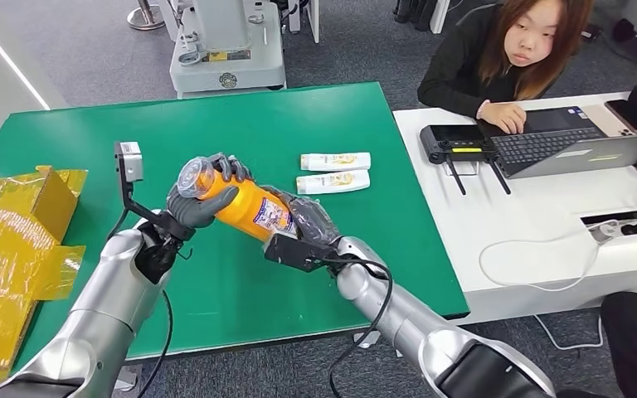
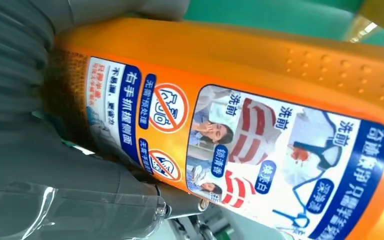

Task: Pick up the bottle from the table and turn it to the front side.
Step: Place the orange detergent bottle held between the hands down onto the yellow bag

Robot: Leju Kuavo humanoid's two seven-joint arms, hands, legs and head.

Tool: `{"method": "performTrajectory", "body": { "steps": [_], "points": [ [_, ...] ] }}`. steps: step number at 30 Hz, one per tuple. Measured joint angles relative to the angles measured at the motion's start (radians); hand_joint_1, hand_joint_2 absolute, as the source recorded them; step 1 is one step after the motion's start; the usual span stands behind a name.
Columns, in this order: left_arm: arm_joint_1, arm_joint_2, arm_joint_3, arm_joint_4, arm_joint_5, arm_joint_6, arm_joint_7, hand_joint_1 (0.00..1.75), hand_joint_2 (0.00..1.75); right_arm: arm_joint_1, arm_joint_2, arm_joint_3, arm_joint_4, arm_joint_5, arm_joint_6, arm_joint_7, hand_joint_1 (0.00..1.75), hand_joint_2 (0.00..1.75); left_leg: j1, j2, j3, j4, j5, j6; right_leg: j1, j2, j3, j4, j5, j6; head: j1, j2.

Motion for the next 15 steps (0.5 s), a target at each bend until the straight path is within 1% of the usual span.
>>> {"method": "performTrajectory", "body": {
  "steps": [2,4,10,13,15],
  "points": [
    [-0.001,-0.007,0.0,0.0,0.015,0.013,-0.002,1.75,1.75,0.001,0.0,-0.008,-0.009,-0.007,-0.012,-0.009,0.0,1.75,0.0,0.0,0.0,0.0,0.0,0.0,0.0,0.0,0.0,0.0,0.0,0.0,0.0,0.0],
    [-0.002,-0.015,0.0,0.0,0.006,0.056,-0.023,1.75,1.75,0.002,0.0,-0.019,-0.017,-0.01,-0.021,-0.011,0.0,1.75,0.0,0.0,0.0,0.0,0.0,0.0,0.0,0.0,0.0,0.0,0.0,0.0,0.0,0.0],
    [-0.003,-0.04,-0.005,0.0,-0.133,0.281,-0.159,1.75,1.75,0.005,0.0,-0.055,-0.043,0.002,-0.03,-0.009,0.0,1.75,0.0,0.0,0.0,0.0,0.0,0.0,0.0,0.0,0.0,0.0,0.0,0.0,0.0,0.0],
    [-0.004,-0.036,-0.009,-0.002,-0.236,0.409,-0.208,1.75,1.75,0.017,-0.002,-0.073,-0.069,0.009,-0.023,-0.018,0.0,1.75,0.0,0.001,0.0,0.0,0.0,0.0,0.0,0.0,0.0,0.0,0.0,0.0,0.0,0.0],
    [-0.004,-0.027,-0.01,-0.007,-0.296,0.475,-0.227,1.75,1.75,0.032,-0.007,-0.082,-0.09,0.005,-0.014,-0.034,0.0,1.75,0.0,0.0,0.0,0.0,0.0,0.0,0.0,0.0,0.0,0.0,0.0,0.0,0.0,0.0]
  ]
}}
